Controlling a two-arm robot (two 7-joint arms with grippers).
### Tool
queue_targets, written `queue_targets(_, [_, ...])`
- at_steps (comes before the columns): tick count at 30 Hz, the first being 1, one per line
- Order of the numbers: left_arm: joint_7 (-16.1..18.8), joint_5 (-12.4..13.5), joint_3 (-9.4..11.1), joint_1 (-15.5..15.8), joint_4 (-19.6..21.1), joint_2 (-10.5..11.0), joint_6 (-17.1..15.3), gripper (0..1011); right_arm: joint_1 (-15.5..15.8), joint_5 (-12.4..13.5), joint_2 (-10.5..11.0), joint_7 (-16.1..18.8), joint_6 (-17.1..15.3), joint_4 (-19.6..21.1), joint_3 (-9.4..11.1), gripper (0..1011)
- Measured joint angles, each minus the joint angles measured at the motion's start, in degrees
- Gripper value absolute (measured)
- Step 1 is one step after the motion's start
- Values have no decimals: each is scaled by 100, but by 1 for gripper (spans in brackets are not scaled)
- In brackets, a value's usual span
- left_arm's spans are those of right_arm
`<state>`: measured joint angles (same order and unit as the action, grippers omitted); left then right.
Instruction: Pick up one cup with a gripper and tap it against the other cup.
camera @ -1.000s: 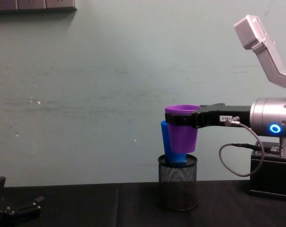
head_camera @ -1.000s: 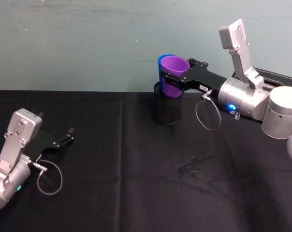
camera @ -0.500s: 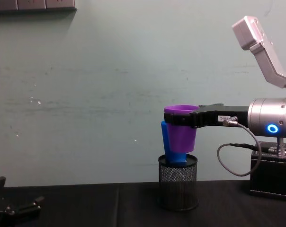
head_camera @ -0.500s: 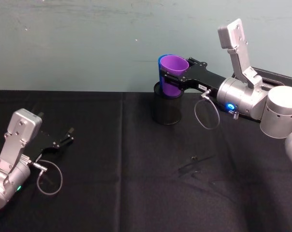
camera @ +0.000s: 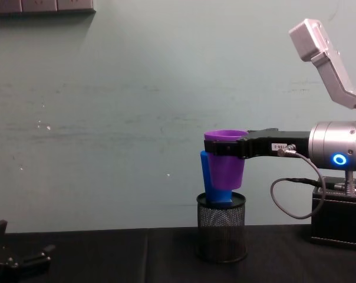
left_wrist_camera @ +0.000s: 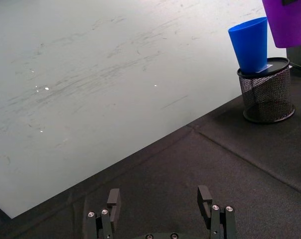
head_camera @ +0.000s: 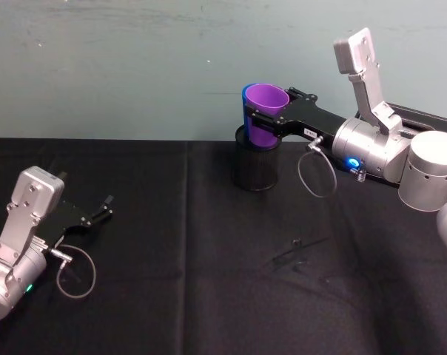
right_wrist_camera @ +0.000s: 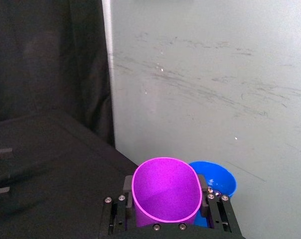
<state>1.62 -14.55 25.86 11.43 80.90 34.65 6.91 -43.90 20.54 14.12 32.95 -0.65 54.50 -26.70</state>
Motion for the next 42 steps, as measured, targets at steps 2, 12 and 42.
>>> queue_targets(2, [0,0,0,0,0,0,0,1011,2,0,1,-1,0,2,0,724])
queue_targets(12, [0,0,0,0,0,0,0,1011,6,0,5,-1,0,8,0,724])
queue_targets(42, [0,0,0,0,0,0,0,1011,7,-1,6,-1,0,8,0,724])
